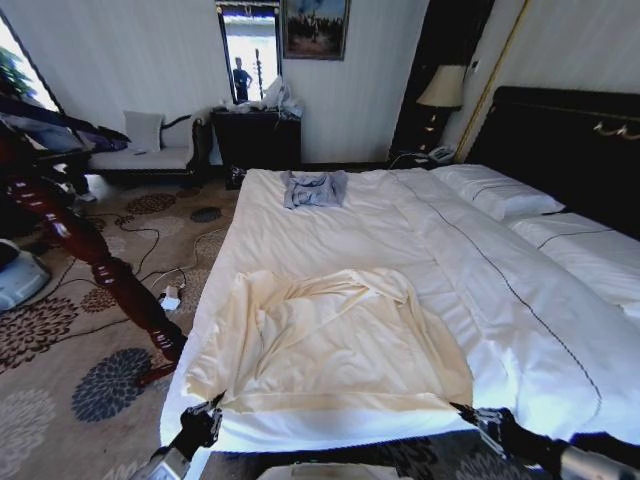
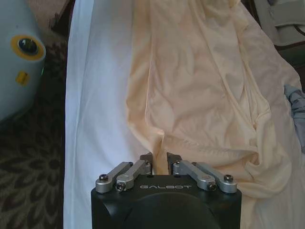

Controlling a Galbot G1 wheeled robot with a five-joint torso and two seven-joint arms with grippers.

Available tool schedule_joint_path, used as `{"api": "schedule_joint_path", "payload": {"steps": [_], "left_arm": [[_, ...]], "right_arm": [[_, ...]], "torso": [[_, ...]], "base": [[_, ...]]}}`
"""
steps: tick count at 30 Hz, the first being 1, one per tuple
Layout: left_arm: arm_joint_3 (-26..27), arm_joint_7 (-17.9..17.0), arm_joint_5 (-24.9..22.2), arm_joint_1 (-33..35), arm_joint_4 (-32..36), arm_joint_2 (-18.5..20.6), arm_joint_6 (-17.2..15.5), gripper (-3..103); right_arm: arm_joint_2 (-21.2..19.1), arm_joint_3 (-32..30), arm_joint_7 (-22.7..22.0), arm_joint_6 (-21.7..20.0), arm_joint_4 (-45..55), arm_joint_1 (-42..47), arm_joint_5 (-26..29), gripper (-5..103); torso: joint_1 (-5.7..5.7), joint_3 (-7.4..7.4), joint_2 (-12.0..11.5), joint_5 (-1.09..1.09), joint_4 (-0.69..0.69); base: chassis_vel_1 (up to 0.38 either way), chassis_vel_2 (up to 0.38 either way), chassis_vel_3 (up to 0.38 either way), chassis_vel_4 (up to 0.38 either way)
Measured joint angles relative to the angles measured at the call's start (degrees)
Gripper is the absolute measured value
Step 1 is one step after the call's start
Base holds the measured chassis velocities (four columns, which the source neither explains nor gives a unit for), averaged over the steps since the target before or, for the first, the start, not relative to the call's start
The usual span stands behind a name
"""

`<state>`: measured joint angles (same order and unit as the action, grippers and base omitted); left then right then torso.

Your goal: Pick up the clothes from the bed and hang them on the clothes hanger.

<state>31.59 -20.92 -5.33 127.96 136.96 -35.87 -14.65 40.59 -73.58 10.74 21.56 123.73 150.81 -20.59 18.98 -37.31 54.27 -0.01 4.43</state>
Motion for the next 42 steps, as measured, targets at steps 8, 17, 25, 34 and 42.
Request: {"api": "schedule_joint_path", "payload": {"steps": [8,17,25,34,42], "left_arm": [[3.5,-0.4,-0.2,4.2,1.6,-0.1,1.5,49],[4.0,-1.9,-3.0,5.5,4.8,-2.0,2.1,82],[2.9,-4.2,-7.0,7.1,6.3,-6.4,1.5,100],[9.2,-12.3,-15.5,16.2,6.4,-5.9,-10.4,100],[10.7,-7.1,-8.8,12.1,6.4,-8.3,0.8,100]], "right_arm": [[1.9,-1.7,0.5,2.2,0.8,1.8,2.5,51],[6.2,-4.5,1.1,6.3,2.6,0.9,8.1,79],[8.9,-4.5,1.2,8.2,3.3,-1.2,15.8,100],[10.3,-4.0,0.4,6.9,3.2,-7.5,22.4,100],[10.8,-1.6,-0.4,3.8,4.6,-12.6,25.5,100]], "torso": [[0.0,0.0,0.0,0.01,-0.01],[0.0,0.0,0.0,0.0,0.0],[0.0,0.0,0.0,0.01,0.01],[0.0,0.0,0.0,0.01,0.01],[0.0,0.0,0.0,0.01,0.0]], "base": [[0.0,0.0,0.0,0.0],[0.0,0.0,0.0,0.0],[0.0,0.0,0.0,0.0],[0.0,0.0,0.0,0.0],[0.0,0.0,0.0,0.0]]}}
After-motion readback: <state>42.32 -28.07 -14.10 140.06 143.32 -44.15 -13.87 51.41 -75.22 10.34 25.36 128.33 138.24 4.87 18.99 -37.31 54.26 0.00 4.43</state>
